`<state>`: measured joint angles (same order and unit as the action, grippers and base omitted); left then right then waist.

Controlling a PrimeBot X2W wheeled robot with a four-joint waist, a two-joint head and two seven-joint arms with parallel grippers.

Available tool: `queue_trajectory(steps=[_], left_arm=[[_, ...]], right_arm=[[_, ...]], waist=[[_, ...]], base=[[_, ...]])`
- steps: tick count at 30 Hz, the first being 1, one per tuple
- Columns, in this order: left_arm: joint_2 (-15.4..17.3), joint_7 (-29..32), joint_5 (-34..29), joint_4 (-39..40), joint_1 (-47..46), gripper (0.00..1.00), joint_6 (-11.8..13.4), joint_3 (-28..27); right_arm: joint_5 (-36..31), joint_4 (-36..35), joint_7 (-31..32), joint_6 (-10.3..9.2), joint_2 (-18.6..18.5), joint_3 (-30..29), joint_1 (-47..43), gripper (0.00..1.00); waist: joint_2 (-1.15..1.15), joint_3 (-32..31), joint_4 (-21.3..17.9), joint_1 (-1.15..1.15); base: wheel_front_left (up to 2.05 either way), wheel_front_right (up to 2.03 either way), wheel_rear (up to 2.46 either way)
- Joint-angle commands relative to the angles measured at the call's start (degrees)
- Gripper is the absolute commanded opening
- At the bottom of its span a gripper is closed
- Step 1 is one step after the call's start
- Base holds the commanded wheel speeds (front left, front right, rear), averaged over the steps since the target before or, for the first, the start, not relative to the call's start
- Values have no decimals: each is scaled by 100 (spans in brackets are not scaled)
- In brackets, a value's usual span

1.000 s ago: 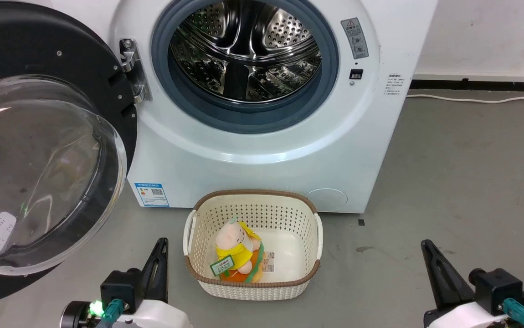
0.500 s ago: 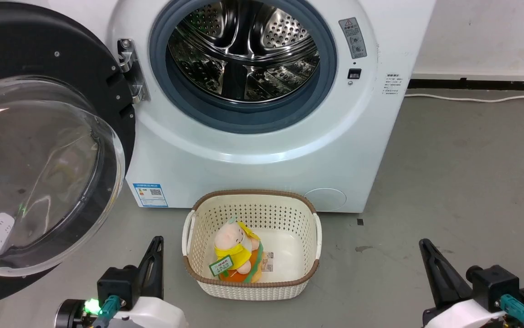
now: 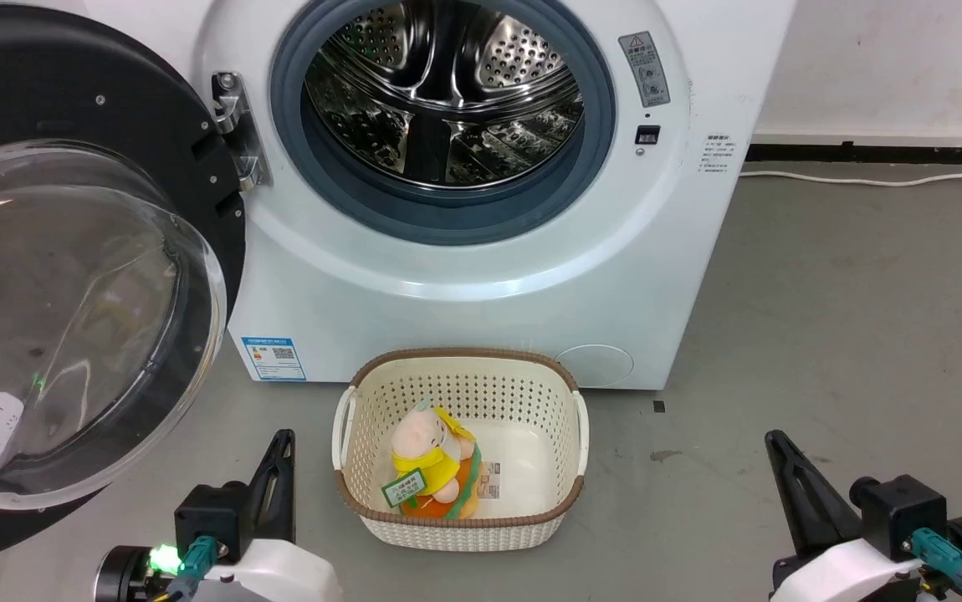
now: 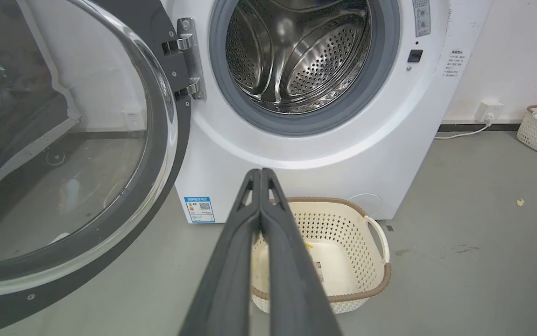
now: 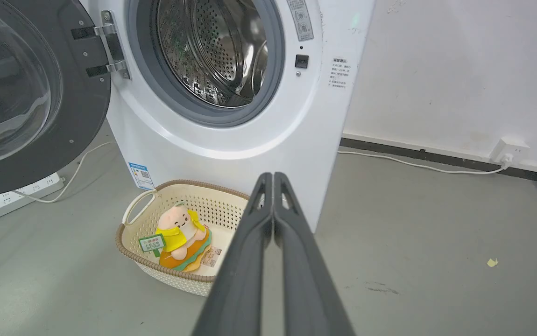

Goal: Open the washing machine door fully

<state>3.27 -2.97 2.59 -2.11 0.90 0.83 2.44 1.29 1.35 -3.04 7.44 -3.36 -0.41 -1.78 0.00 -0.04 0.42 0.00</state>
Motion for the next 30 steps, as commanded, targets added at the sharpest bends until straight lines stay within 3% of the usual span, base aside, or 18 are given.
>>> queue_trajectory(steps=[1,30], left_arm=[[-4,31,-55,41,-71,0,-31,-49],[-39,297,-259,211,-90,0,-83,-244]], right_arm=[[-36,-46,36,3,36,11,75,0],[-129,-135,304,5,48,41,178,0]], waist=[[0,0,-2,0],[0,4,-42,0]], base=[[0,0,0],[0,0,0]])
